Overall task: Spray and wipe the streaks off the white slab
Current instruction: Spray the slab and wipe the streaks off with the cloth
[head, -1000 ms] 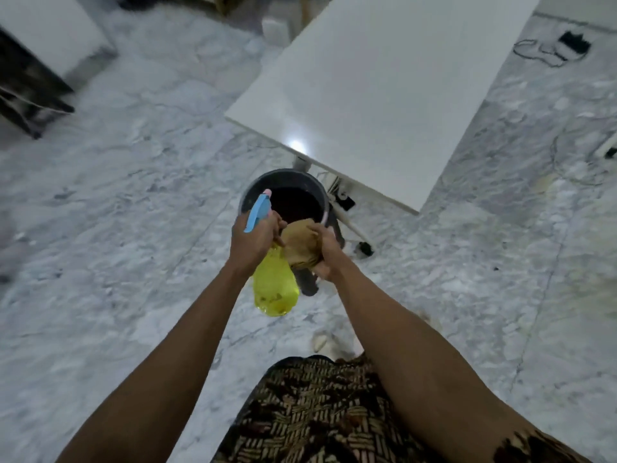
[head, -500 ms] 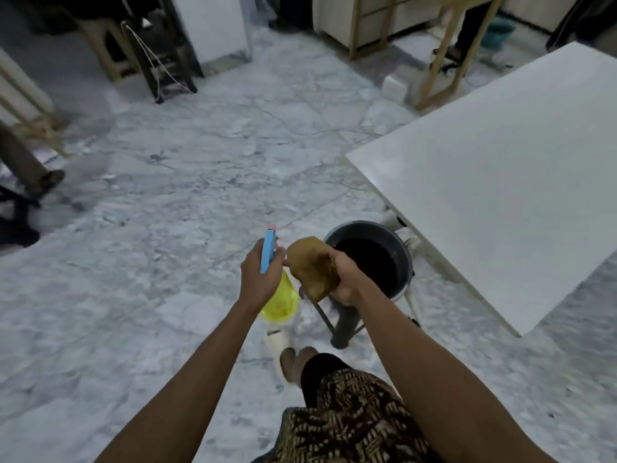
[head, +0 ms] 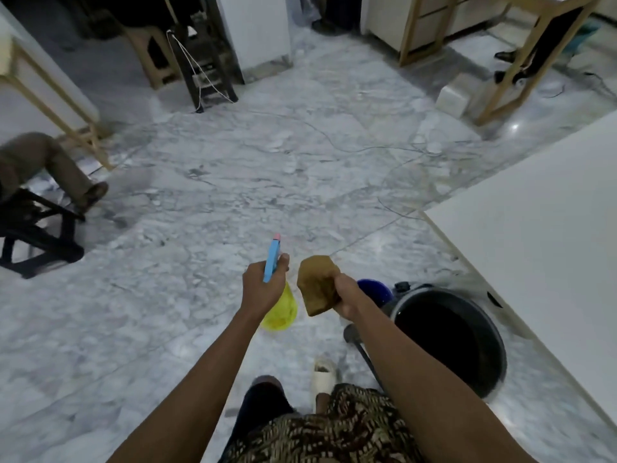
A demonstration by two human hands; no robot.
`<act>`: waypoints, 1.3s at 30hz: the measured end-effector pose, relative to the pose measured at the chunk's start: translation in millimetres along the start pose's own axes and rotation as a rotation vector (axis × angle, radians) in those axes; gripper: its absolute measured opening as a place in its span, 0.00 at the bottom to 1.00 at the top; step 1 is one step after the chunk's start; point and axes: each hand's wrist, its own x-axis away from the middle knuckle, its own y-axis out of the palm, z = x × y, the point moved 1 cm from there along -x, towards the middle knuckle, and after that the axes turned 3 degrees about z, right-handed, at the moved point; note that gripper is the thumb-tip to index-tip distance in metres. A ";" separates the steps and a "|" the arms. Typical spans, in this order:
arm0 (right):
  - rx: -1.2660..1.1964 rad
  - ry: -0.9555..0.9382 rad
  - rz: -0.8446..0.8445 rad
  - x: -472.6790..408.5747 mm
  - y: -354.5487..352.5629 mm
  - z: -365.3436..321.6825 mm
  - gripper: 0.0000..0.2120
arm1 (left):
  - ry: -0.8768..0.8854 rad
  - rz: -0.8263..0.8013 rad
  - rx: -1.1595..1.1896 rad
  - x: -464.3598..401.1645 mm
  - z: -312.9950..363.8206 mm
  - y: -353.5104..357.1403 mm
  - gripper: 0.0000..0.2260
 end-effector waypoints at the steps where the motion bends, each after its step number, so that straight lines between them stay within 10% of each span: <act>1: -0.010 0.006 -0.005 -5.6 3.9 -3.4 0.19 | 0.001 -0.008 -0.008 -9.7 1.5 -4.0 0.17; 6: -0.056 -0.045 0.003 -48.8 35.4 -61.4 0.12 | 0.025 -0.107 0.017 -106.5 23.8 -10.8 0.12; 14: -0.187 -0.188 0.099 -139.4 67.9 -155.7 0.36 | 0.175 -0.296 -0.020 -255.9 81.5 12.7 0.18; 18: -0.322 -0.217 0.271 -146.2 64.6 -198.3 0.28 | 0.282 -0.468 -0.100 -304.8 131.3 48.8 0.18; 39: -1.118 -0.387 1.067 -149.8 -251.0 -290.3 0.30 | 0.625 -1.321 -0.263 -260.0 367.6 463.0 0.14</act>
